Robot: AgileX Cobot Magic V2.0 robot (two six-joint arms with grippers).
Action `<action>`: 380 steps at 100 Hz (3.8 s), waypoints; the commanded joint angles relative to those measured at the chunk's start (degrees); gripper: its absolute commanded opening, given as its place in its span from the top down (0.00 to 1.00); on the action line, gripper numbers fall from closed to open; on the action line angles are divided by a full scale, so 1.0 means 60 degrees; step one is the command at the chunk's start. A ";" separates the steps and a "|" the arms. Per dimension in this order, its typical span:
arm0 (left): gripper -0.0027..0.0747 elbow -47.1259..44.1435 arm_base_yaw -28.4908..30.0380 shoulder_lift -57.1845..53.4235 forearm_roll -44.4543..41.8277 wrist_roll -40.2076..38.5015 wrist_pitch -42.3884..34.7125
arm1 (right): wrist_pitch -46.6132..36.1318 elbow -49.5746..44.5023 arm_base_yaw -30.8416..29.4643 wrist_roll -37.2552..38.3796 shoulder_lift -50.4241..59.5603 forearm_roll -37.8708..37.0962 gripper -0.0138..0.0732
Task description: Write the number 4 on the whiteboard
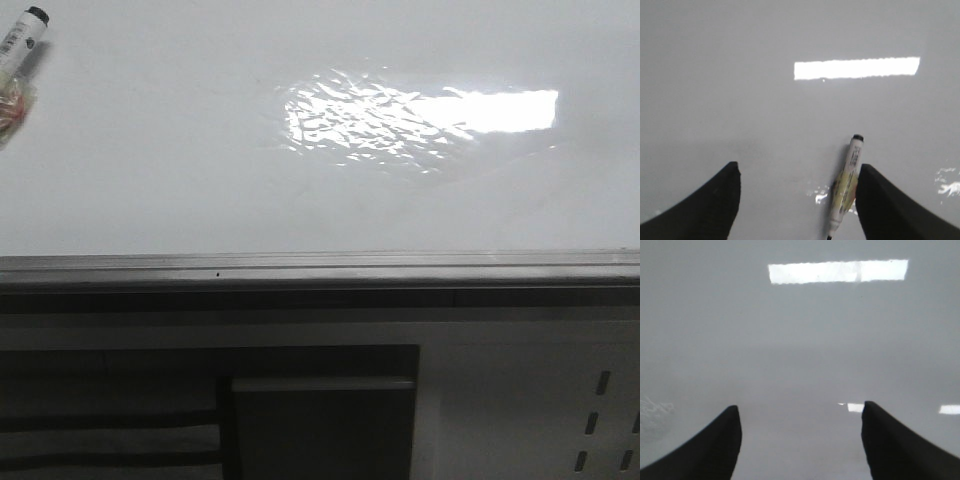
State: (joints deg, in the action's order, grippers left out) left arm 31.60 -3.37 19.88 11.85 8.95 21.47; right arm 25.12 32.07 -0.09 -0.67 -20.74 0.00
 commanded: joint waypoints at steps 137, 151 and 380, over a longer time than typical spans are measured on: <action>0.51 0.0513 -0.1807 0.7407 -0.1342 0.1510 -0.3643 | -0.0718 0.0219 -0.0059 -0.0073 -0.0153 0.0000 0.31; 0.58 0.0513 -0.1807 0.7563 -0.1342 0.1510 -0.3681 | -0.0611 0.0219 -0.0059 -0.0073 -0.0153 0.0000 0.31; 0.99 0.5201 -0.7068 0.7848 0.3202 0.7703 0.5116 | 0.5366 0.5383 0.5020 -1.2004 -0.7763 0.7951 0.32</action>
State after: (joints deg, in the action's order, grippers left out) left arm 60.23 -44.96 67.71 28.60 54.40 54.59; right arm 60.48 62.28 28.26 -71.01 -66.68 44.42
